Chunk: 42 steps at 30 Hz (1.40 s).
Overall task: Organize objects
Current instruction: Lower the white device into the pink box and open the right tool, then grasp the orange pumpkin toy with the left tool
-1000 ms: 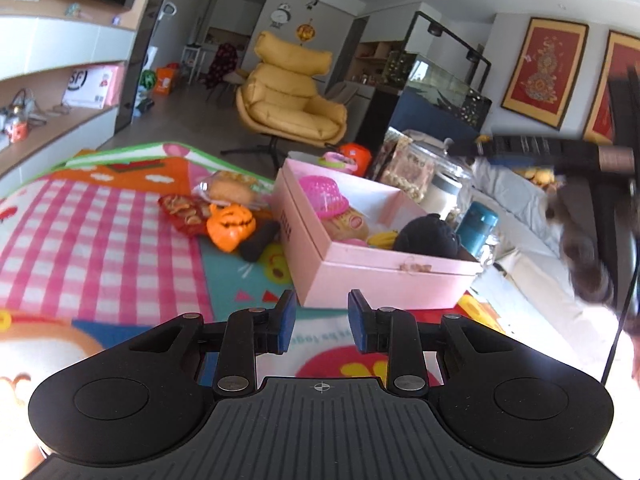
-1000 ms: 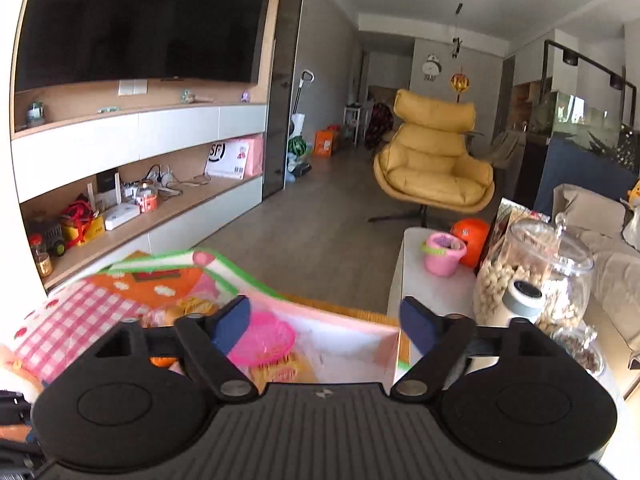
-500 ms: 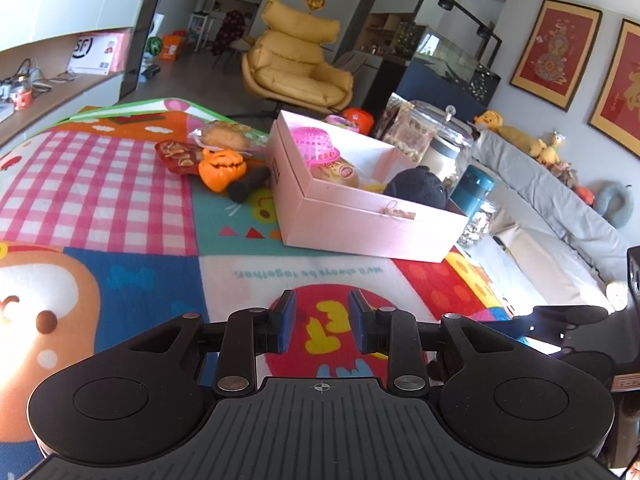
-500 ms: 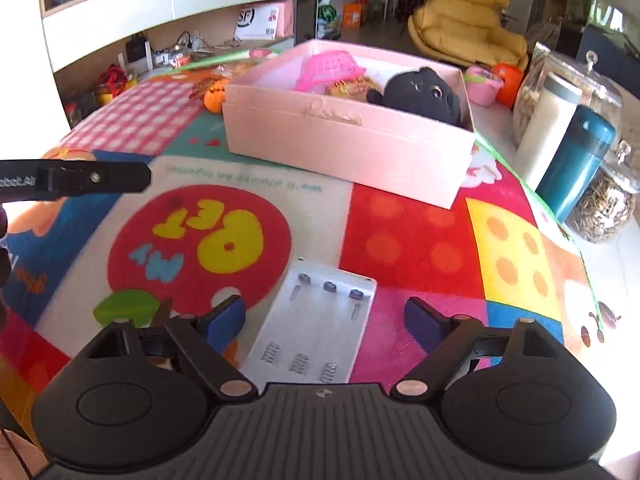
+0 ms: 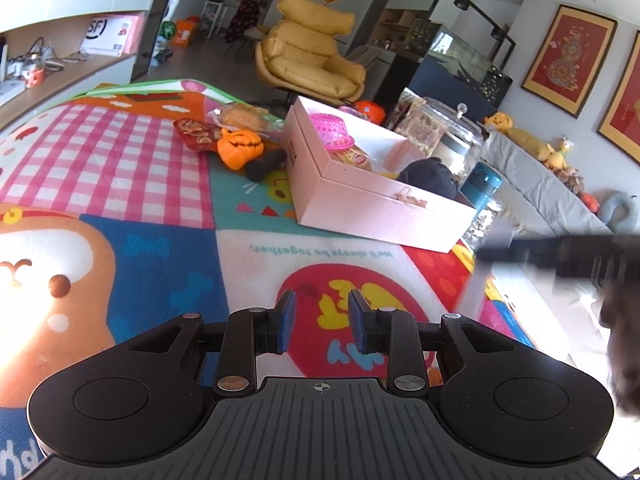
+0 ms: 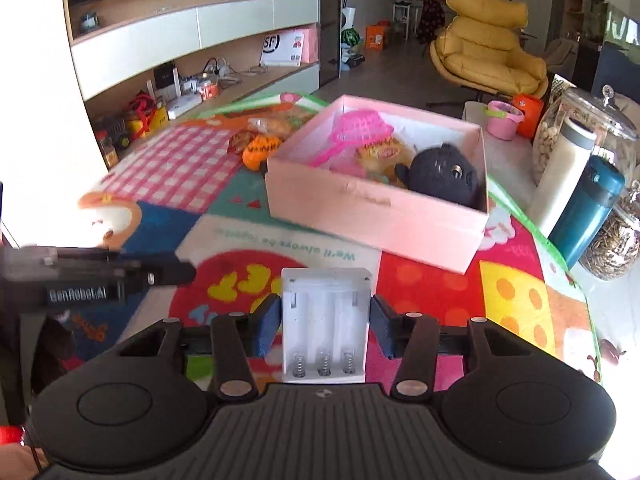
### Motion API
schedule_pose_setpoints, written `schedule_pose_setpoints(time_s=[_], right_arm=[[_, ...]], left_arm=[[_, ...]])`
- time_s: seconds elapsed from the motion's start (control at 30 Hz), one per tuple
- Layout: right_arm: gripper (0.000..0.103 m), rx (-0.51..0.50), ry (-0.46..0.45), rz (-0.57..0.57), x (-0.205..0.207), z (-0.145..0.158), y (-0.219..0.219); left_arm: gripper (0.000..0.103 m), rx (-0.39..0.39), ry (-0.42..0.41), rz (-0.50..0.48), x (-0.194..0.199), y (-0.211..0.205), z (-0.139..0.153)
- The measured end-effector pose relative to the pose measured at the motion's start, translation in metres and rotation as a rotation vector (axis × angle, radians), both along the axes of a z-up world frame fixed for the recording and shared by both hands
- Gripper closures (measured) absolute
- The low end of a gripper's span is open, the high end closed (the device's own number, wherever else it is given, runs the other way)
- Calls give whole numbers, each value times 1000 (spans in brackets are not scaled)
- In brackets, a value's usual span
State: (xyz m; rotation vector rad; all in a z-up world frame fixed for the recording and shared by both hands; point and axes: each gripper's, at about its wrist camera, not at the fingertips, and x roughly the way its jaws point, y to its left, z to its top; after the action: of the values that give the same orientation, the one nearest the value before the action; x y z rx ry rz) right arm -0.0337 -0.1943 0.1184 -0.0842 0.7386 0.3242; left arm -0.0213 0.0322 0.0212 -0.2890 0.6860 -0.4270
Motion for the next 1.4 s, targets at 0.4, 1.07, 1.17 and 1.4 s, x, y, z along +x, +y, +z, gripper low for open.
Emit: schedule_pose_setpoints(time_s=[0.4,1.07,1.17,1.4], right_arm=[[12,47,-235,-204,89,61,-7],[0,8,-192,-92,16,-75,15],[0,52,-195,-113,15,-75,7],[0,87,-192,-118,14,-75,3]], left_arm=[[72,48,-28,10,-7,9,6],[72,293,-203,25,78,-14,32],[70,322,-184,10,120,-19,31],[64,375,-148,122,174,-31,13]])
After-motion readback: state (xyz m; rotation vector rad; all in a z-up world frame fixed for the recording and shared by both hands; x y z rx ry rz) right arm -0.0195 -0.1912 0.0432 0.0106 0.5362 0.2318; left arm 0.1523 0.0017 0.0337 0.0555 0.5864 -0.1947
